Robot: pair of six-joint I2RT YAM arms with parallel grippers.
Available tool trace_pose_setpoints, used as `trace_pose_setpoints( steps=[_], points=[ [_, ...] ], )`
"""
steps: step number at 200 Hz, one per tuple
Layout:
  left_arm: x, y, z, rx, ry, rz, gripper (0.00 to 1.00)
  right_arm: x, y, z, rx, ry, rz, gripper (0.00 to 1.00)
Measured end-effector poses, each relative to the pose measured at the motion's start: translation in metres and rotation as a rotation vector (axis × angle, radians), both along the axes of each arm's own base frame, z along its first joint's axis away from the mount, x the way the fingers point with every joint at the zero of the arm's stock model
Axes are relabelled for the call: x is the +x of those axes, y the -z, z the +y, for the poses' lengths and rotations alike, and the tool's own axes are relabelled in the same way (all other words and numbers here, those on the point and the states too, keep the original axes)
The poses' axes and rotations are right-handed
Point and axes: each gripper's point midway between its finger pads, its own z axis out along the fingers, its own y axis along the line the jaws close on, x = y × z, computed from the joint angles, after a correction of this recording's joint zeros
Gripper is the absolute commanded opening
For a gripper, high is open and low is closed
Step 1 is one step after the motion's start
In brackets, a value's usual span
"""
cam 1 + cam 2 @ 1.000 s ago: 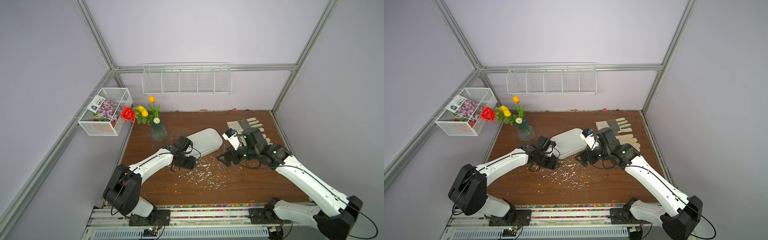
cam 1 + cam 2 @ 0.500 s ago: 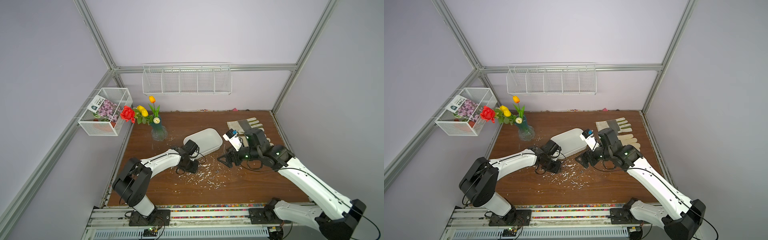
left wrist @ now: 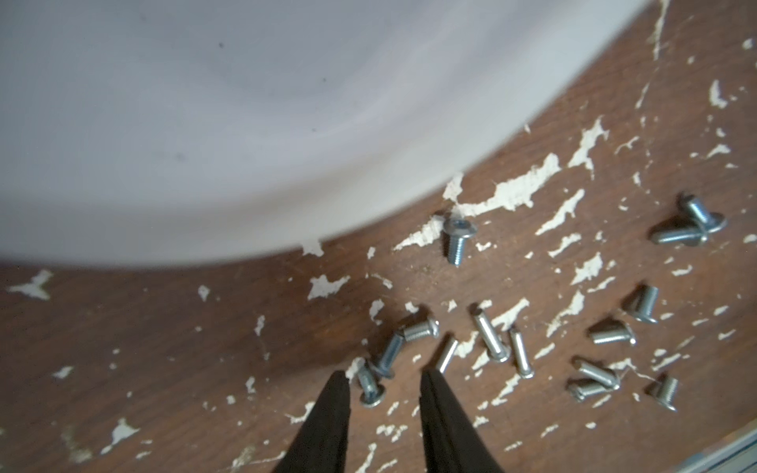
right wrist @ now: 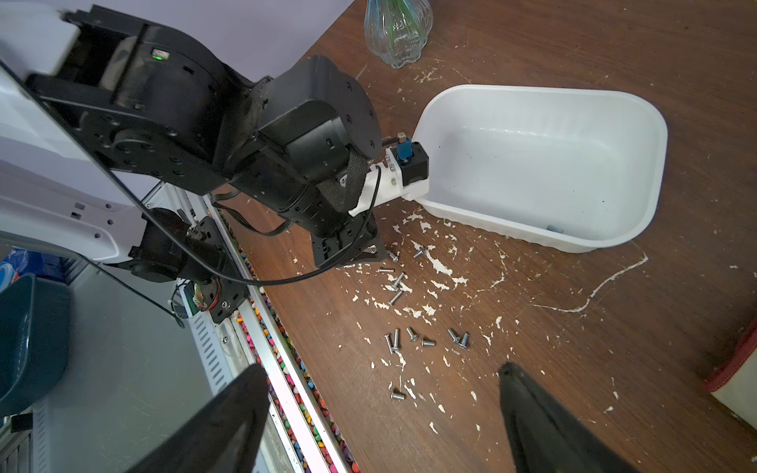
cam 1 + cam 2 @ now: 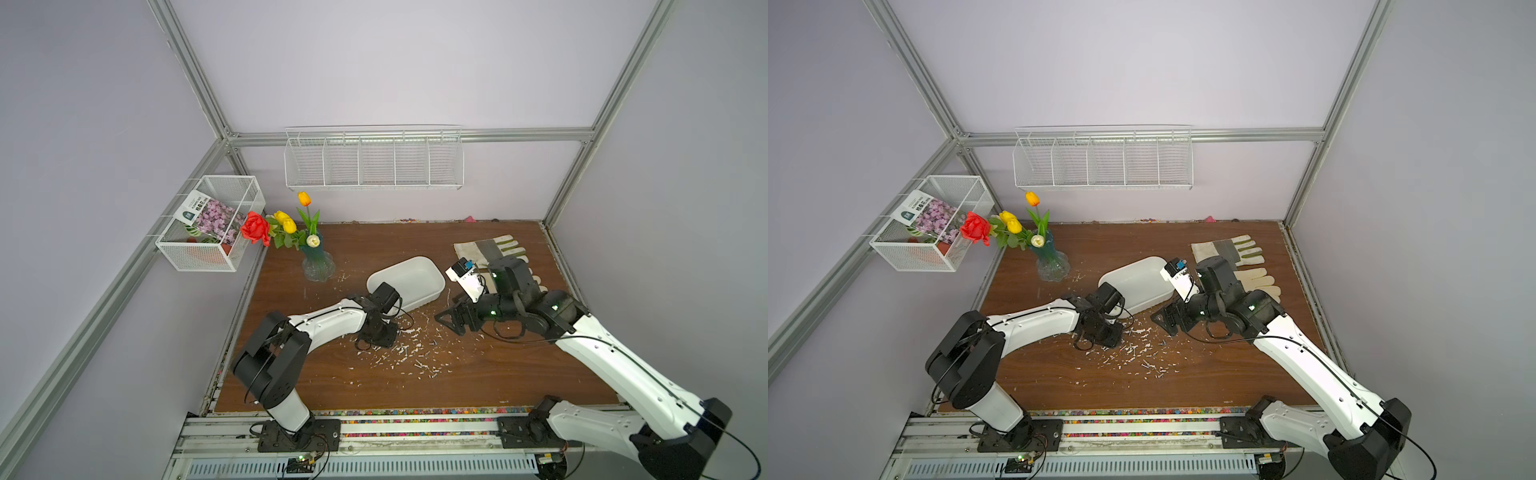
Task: Put the screws on the desktop into the storage box
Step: Pick up the screw from the center of the board.
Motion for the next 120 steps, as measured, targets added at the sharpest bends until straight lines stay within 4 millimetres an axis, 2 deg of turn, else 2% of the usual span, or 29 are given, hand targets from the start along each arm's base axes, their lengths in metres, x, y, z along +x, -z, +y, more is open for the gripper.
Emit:
trace_pose_setpoints(
  steps=[120],
  points=[
    [-0.0071,0.0092,0.0095,0.031,-0.028,0.023,0.31,0.0001,-0.0001,0.0002,0.001,-0.001,-0.001,0.90]
  ],
)
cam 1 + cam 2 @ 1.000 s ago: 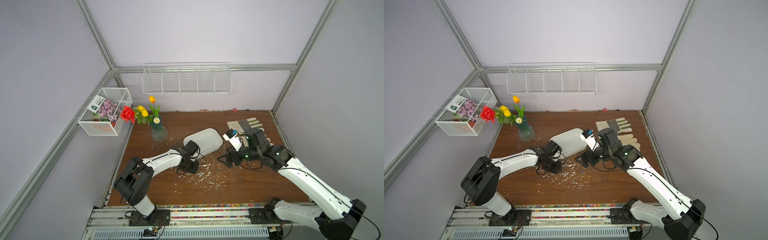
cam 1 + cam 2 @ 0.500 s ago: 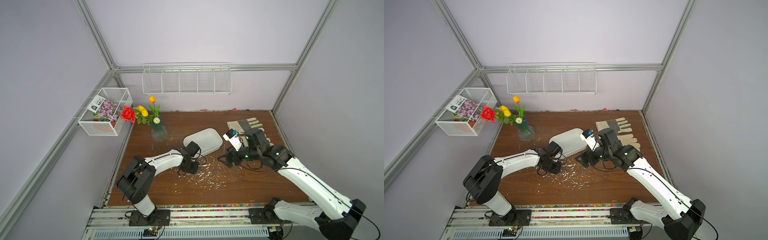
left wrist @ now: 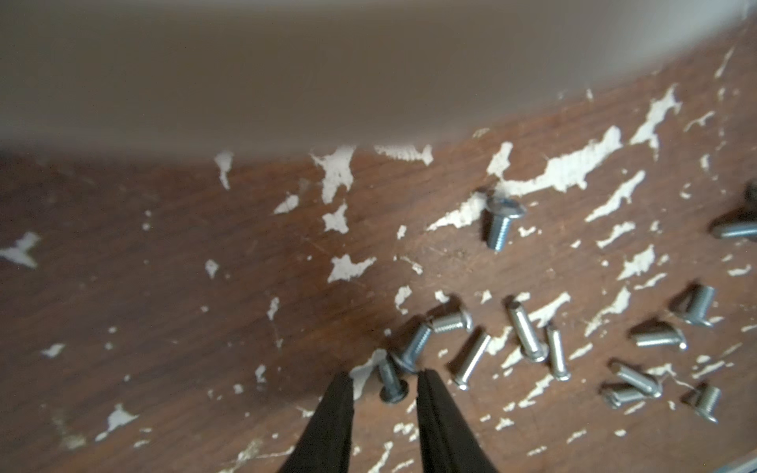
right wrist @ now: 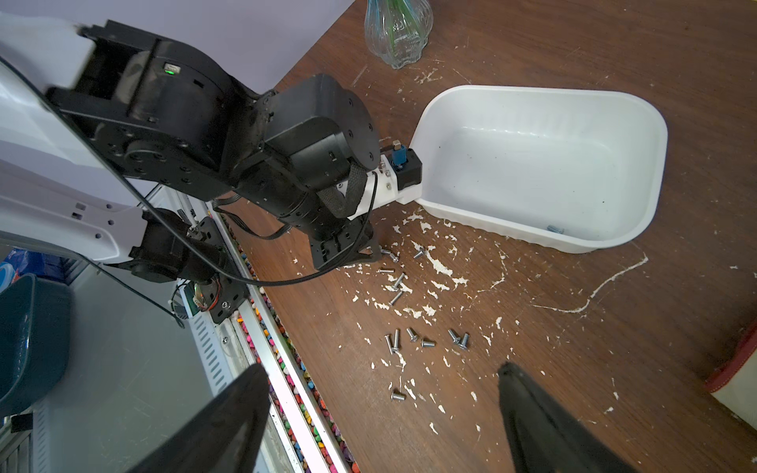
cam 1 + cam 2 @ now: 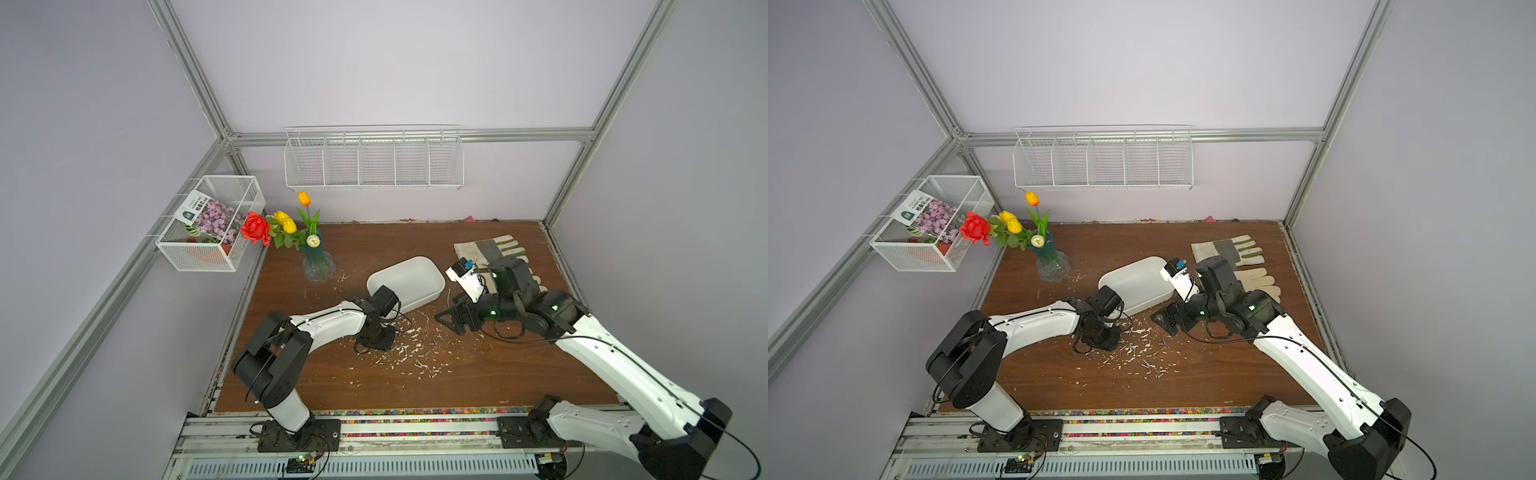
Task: Put the screws on the desktop into the storage box
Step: Pick up the screw from the center of the board.
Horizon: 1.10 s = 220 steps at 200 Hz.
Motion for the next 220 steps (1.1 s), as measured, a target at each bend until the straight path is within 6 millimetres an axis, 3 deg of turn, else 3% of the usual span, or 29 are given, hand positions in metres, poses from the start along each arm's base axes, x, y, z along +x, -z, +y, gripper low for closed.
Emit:
trace_pose_setpoints(
  steps=[220],
  points=[
    [-0.0007,0.0029,-0.0041,0.000,0.006,-0.008,0.20,0.0005,0.0025,0.0005,0.001,0.000,0.000,0.90]
  ],
)
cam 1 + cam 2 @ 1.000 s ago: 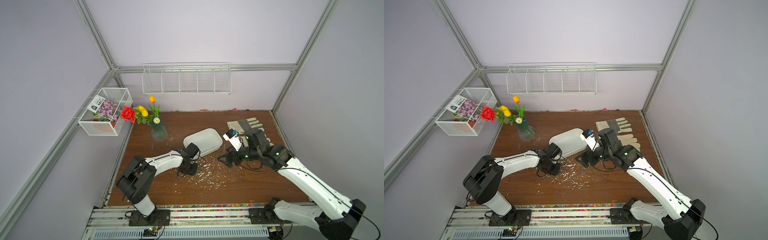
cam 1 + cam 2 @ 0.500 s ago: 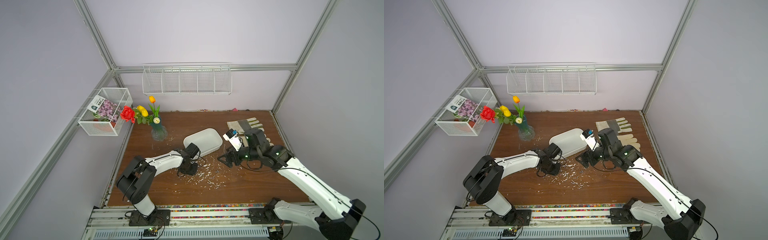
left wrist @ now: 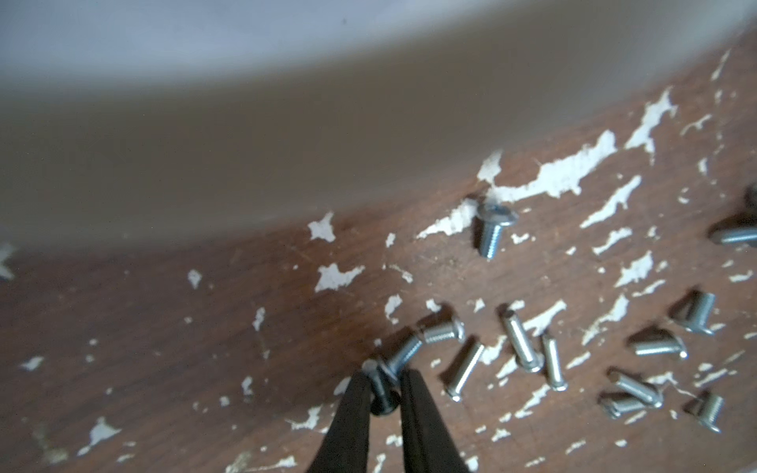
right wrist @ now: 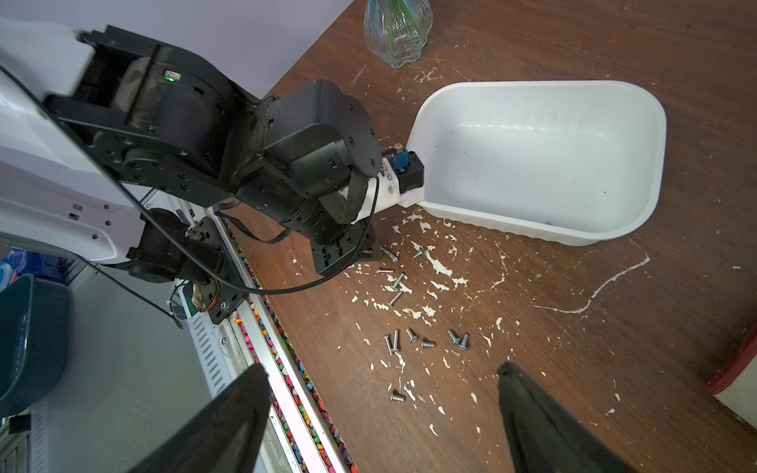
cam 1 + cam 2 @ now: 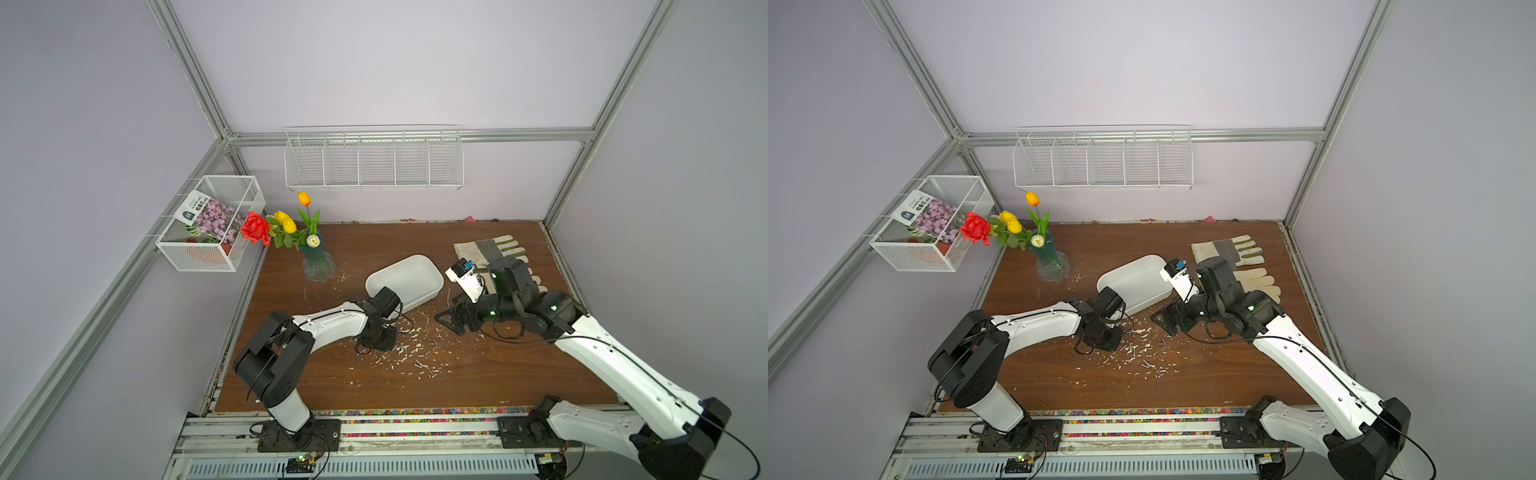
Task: Put the screws on the desktop into the storage box
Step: Pick up the screw from the center of the board.
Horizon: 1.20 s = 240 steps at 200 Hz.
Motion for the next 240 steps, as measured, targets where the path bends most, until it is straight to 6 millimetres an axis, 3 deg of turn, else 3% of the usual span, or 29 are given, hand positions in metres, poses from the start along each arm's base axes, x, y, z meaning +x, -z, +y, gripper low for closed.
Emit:
trace_pose_setpoints(
  steps=[174,203,240],
  points=[
    [-0.001,-0.003,0.002,0.017,0.003,0.002,0.13,0.000,0.001,0.000,-0.001,0.000,0.002,0.90],
    [-0.004,-0.013,0.004,0.022,0.004,0.007,0.13,0.000,0.001,0.000,-0.001,0.000,0.001,0.90],
    [0.006,-0.045,-0.005,-0.025,0.003,-0.042,0.13,0.000,0.001,0.000,-0.001,0.000,0.001,0.90]
  ],
)
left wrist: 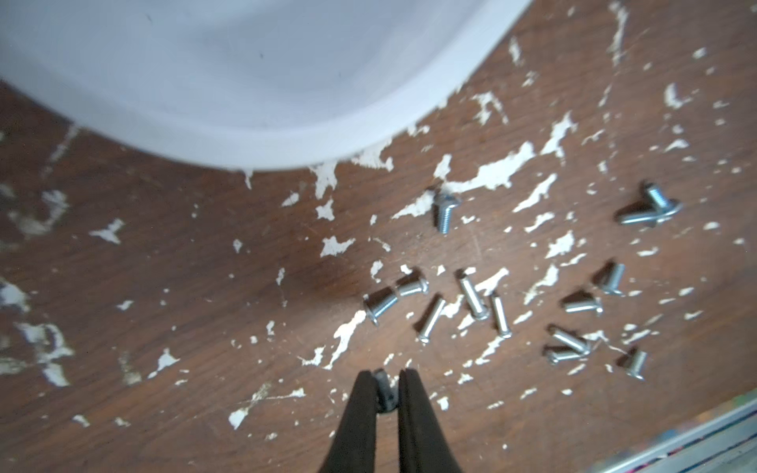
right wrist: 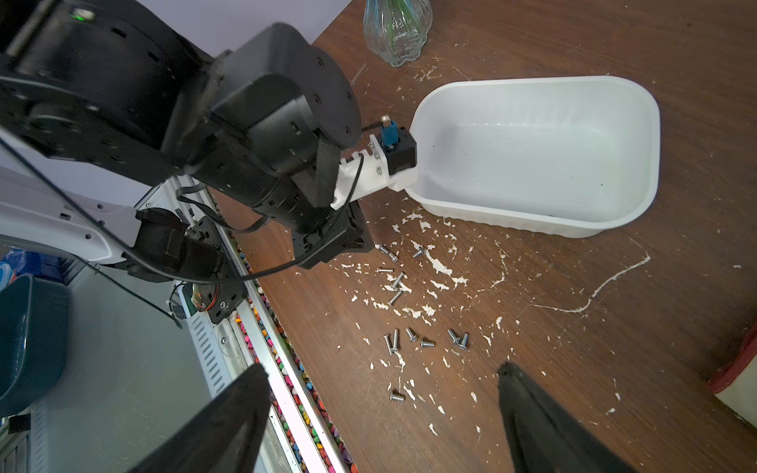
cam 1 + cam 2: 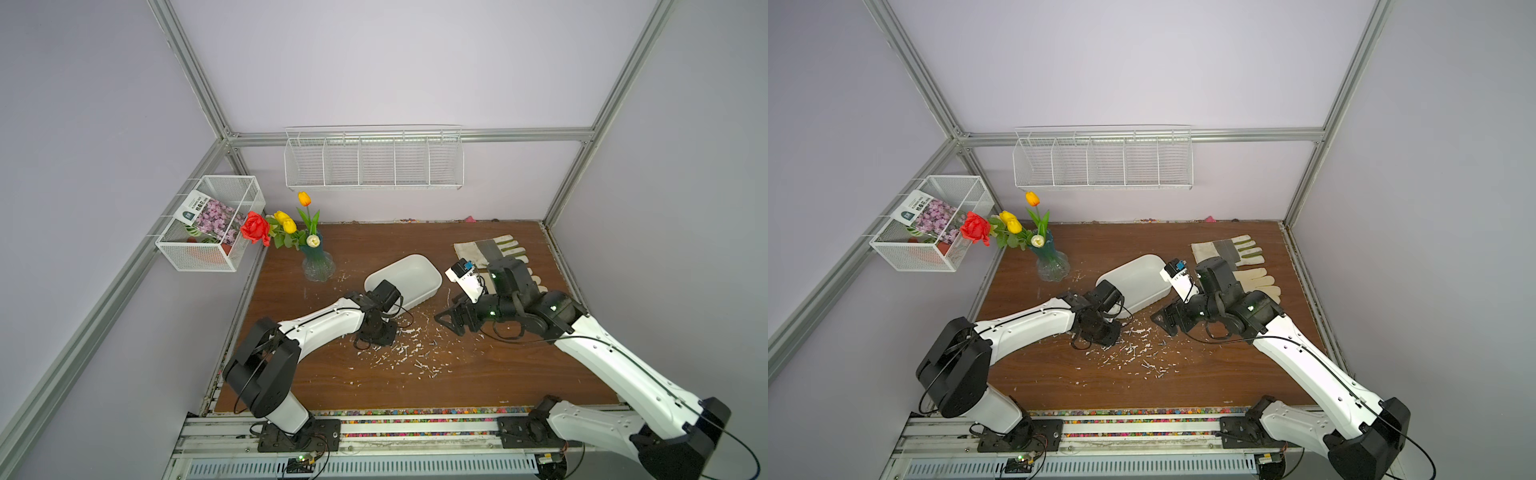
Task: Put the screws on the desktop into the storage box
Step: Pick up the screw from the center of the board, then place the screw in the storage box.
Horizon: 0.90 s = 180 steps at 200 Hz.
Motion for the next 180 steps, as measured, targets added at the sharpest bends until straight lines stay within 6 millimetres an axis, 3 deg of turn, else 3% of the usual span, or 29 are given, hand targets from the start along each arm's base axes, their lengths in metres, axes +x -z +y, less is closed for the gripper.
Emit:
trace_pose_setpoints(
  steps=[69,131,152,166,180],
  points=[
    [0.046,-0.073,-0.022,-0.026,0.011,-0.173,0.13,0.001,0.000,-0.001,-0.003,0.006,-0.004,0.90],
    [0.099,-0.076,-0.019,0.033,0.002,-0.219,0.17,0.002,-0.002,-0.003,-0.004,0.014,-0.016,0.90],
    [0.109,-0.075,-0.014,0.041,0.005,-0.230,0.31,0.002,-0.003,-0.004,-0.004,0.018,-0.023,0.90],
    [0.112,-0.076,-0.012,0.047,0.014,-0.235,0.54,0.002,-0.003,-0.004,-0.006,0.020,-0.024,0.90],
    [0.115,-0.076,-0.012,0.048,0.018,-0.238,0.59,0.003,-0.003,-0.005,-0.009,0.024,-0.026,0.90]
  ],
)
